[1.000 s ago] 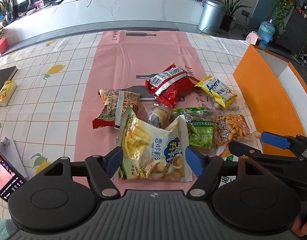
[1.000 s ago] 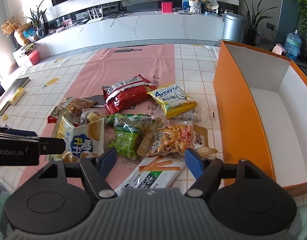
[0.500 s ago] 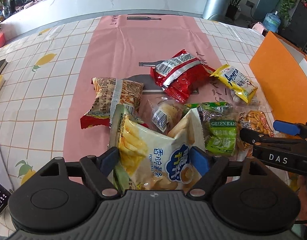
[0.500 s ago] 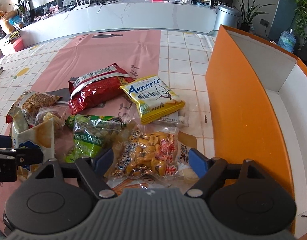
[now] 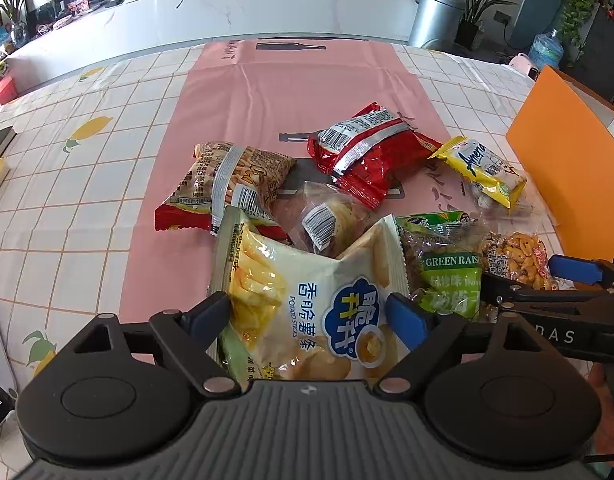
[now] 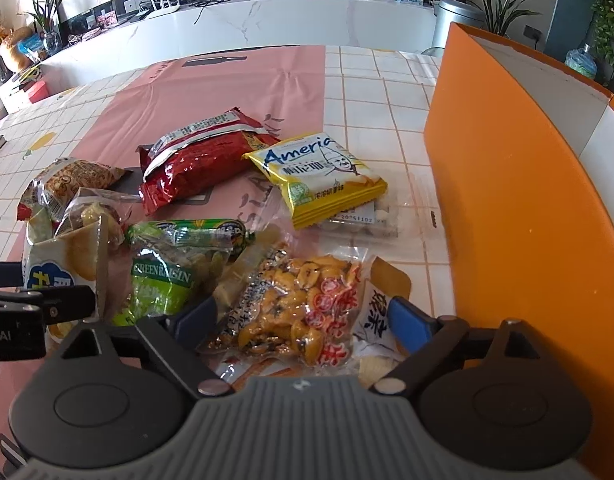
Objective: Organize snacks
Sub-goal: 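Grasp the yellow potato-stick bag with the left gripper while the right gripper grasps the peanut pack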
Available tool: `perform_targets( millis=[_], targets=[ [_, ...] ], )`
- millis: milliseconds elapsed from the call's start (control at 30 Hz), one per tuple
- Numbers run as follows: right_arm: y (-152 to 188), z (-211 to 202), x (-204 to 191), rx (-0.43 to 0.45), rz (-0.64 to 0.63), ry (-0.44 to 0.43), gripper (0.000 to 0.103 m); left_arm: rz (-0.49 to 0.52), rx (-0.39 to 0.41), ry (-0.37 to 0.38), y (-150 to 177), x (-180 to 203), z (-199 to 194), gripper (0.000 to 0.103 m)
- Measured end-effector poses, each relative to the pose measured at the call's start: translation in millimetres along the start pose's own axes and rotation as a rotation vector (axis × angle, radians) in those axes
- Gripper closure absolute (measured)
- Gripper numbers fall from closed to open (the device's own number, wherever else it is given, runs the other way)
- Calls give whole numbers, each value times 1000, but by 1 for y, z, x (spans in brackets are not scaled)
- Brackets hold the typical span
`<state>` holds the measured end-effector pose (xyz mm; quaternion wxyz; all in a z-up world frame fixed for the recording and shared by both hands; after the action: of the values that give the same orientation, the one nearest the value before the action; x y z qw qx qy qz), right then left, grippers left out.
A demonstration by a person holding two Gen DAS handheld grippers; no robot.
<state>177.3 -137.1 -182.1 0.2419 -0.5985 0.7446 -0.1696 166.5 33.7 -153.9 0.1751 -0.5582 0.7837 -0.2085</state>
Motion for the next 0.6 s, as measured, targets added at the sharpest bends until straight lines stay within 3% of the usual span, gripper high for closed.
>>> perform_targets(
  millis=[400, 600],
  targets=[
    [2, 0, 3, 1, 25, -28, 10, 13, 17, -10, 3, -2, 2, 0],
    [4, -3, 3, 17, 3, -15, 18, 40, 52, -37, 6, 1, 4, 0]
  ],
)
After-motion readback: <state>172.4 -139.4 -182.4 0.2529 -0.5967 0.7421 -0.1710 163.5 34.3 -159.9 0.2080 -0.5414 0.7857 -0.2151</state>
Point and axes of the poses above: each gripper's, at about its wrist camera, not at the fingertips, and z roughly the way its jaws point, x to its right, y to its underside, the point moved 4 cm from there along z, roughly the way its jaws point, and after that the axes turned 12 degrees about z, right-handed, at the moved point
